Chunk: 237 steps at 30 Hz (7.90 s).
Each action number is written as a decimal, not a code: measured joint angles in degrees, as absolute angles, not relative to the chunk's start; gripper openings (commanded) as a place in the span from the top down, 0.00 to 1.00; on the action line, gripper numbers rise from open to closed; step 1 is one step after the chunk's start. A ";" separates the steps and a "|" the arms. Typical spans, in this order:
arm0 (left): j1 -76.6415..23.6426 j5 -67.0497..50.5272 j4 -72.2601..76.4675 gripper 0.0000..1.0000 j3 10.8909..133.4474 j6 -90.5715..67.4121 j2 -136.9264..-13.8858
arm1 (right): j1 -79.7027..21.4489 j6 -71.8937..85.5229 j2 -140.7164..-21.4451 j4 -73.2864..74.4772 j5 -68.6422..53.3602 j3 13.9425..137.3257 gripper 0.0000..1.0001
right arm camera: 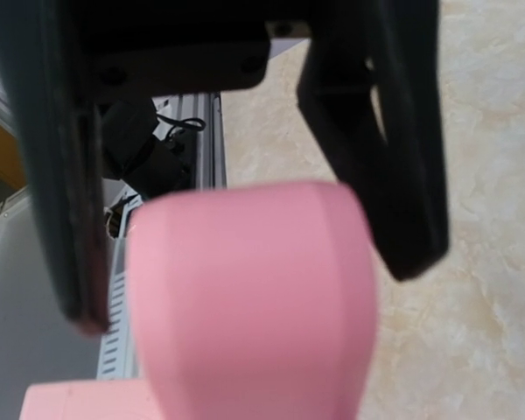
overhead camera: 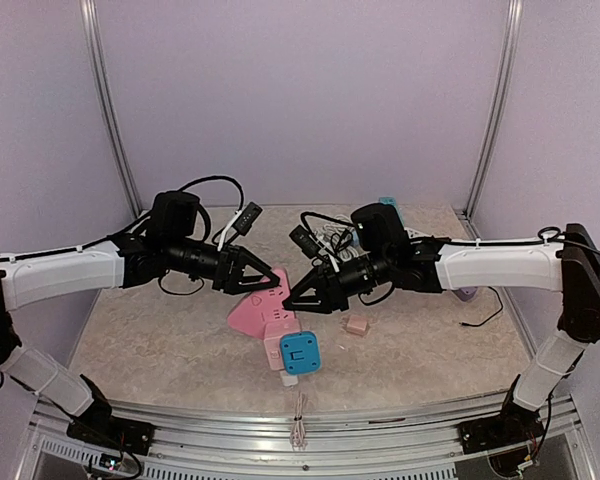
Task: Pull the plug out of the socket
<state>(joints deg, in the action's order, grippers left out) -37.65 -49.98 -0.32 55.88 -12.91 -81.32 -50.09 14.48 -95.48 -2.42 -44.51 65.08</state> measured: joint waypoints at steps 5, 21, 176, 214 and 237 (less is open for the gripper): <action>-37.71 -50.28 -0.51 0.44 55.96 -12.93 -82.17 | -50.13 14.39 -95.50 -2.42 -44.77 65.10 1.00; -38.35 -53.06 -0.38 0.90 56.66 -10.39 -83.26 | -50.26 15.03 -95.85 -1.52 -45.93 65.65 0.87; -25.08 -31.42 -9.23 1.00 56.18 -20.84 -83.77 | -64.88 31.27 -101.67 3.27 6.02 70.67 0.82; -25.87 -35.38 -9.52 1.00 56.18 -17.17 -83.77 | -62.76 27.64 -98.59 -5.54 -6.55 63.40 1.00; -25.85 -33.85 -9.45 1.00 56.21 -18.37 -83.77 | -62.63 27.90 -98.59 -1.74 -2.28 65.30 1.00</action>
<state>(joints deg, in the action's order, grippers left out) -25.85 -33.85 -9.45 56.21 -18.37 -83.77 -62.63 27.90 -98.59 -1.74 -2.28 65.30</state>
